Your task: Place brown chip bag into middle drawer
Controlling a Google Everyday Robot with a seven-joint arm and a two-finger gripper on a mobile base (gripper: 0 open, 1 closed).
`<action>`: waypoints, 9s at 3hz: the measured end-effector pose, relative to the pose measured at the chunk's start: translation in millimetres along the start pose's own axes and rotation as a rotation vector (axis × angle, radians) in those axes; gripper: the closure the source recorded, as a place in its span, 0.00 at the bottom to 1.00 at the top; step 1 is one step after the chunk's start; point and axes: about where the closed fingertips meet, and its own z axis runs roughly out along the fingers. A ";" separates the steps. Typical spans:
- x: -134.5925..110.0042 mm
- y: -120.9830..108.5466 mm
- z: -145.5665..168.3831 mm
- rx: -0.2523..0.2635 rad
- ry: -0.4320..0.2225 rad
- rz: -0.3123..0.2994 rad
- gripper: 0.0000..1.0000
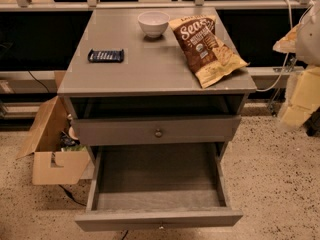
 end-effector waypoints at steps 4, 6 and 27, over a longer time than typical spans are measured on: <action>-9.3 -115.7 47.7 0.116 -0.222 0.186 0.00; -29.3 -192.8 102.9 0.175 -0.365 0.333 0.00; 21.2 54.0 352.2 -0.247 -0.556 0.008 1.00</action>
Offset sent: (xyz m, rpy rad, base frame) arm 0.0439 -0.0032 -0.0054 0.1230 -0.0439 -0.0427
